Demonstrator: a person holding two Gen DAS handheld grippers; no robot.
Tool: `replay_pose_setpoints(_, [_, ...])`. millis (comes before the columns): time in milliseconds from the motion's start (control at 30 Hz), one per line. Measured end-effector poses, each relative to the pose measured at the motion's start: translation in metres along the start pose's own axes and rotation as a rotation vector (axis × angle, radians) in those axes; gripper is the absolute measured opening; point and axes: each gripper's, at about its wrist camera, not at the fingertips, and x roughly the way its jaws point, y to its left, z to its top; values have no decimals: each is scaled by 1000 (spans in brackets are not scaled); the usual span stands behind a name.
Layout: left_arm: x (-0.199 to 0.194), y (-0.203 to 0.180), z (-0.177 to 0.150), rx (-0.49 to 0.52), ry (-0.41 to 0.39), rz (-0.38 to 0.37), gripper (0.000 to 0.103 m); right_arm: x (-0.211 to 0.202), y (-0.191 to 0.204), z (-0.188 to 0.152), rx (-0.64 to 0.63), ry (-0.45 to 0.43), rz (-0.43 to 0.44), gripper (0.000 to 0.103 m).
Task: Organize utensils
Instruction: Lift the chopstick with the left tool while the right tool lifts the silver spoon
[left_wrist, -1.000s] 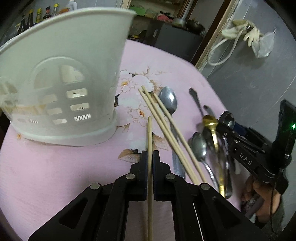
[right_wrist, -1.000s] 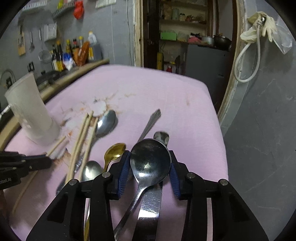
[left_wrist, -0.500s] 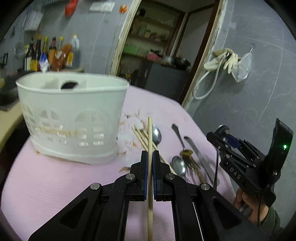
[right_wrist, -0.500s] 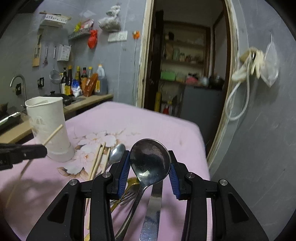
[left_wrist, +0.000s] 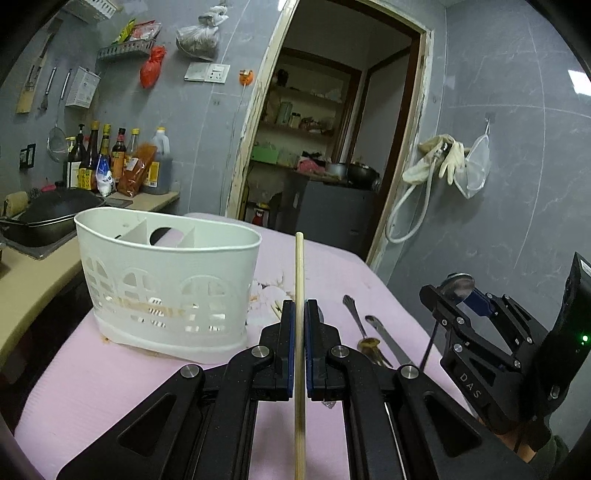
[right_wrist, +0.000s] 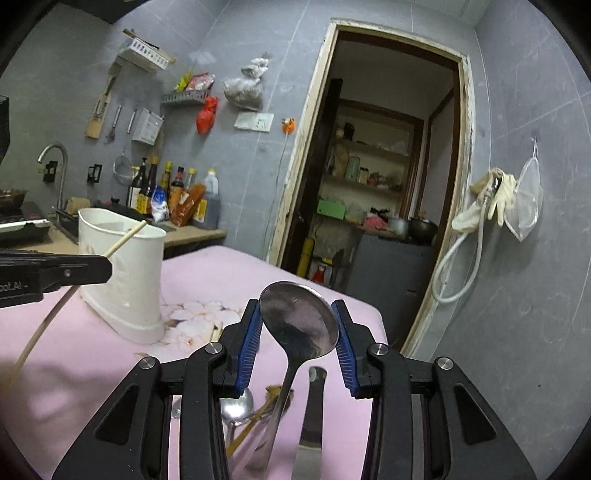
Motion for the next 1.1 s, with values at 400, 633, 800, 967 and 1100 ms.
replay_pose_setpoints(400, [-10, 17, 13, -35, -12, 25, 3, 10, 2, -2, 11, 25, 35, 6])
replay_pose_setpoints(633, [-9, 19, 16, -49, -13, 17, 3, 7, -3, 0, 23, 19, 40, 5])
replay_pose_setpoints(800, [-10, 27, 28, -77, -46, 1, 3, 2, -10, 16, 44, -25, 56, 5])
replay_pose_setpoints(967, [-18, 45, 55, -94, -140, 16, 3, -3, -7, 38, 6, -93, 55, 5])
replay_pose_setpoints(1100, [-27, 68, 85, -110, -245, 12, 3, -3, 1, 64, -14, -167, 67, 5])
